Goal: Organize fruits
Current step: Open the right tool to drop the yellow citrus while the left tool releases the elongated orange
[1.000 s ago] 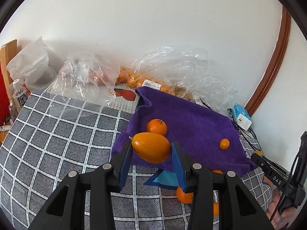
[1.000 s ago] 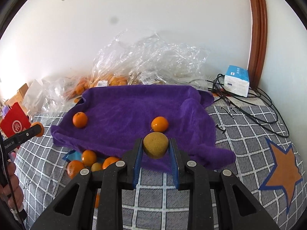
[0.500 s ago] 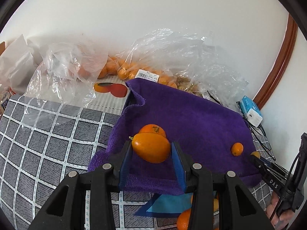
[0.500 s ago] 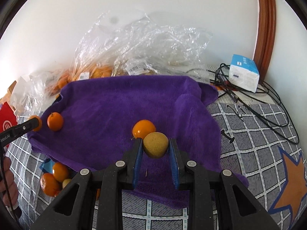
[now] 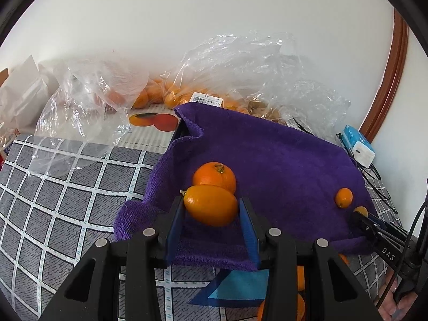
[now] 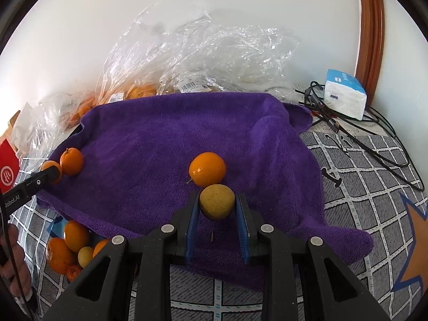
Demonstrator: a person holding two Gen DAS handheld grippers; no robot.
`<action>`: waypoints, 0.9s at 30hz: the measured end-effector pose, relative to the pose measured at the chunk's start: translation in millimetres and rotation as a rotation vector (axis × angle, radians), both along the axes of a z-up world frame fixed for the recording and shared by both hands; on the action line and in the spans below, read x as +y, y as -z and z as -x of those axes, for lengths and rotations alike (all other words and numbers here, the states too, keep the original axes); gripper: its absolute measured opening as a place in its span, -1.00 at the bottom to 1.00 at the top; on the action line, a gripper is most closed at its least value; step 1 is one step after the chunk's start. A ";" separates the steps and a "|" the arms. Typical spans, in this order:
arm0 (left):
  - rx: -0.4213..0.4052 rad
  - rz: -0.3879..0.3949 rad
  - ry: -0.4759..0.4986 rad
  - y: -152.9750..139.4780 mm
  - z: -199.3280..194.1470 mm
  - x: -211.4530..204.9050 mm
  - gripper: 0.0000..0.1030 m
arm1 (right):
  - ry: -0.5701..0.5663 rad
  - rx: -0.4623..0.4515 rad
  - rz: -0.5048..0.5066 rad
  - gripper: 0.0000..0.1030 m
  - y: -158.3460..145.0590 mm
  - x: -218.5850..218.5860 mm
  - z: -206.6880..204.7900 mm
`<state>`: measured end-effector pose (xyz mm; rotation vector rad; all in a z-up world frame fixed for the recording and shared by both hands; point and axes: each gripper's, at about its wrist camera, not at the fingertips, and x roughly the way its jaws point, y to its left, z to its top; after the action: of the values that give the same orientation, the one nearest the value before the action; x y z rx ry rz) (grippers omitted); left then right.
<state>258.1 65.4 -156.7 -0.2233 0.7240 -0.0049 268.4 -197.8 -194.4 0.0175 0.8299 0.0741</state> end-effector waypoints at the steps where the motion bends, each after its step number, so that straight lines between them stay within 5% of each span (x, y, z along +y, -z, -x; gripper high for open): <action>1: 0.001 -0.001 -0.001 0.2 -0.3 -0.3 -0.24 | 0.002 0.001 0.004 -0.47 0.3 0.5 -0.2; 12: -0.007 -0.050 -0.026 1.4 -0.2 -4.8 -0.24 | 0.016 -0.013 0.026 -0.44 1.6 3.0 0.5; 21: -0.025 -0.047 -0.026 -4.7 4.4 -5.7 -0.02 | 0.009 -0.041 0.061 0.19 -2.9 8.6 5.3; 27: -0.097 -0.052 -0.035 -21.3 17.8 -5.4 0.10 | 0.030 -0.079 0.048 0.22 -12.6 4.3 9.3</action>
<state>240.3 60.1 -135.4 -0.1843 0.6232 0.0360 259.1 -193.5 -181.8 -0.0185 0.7518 0.0263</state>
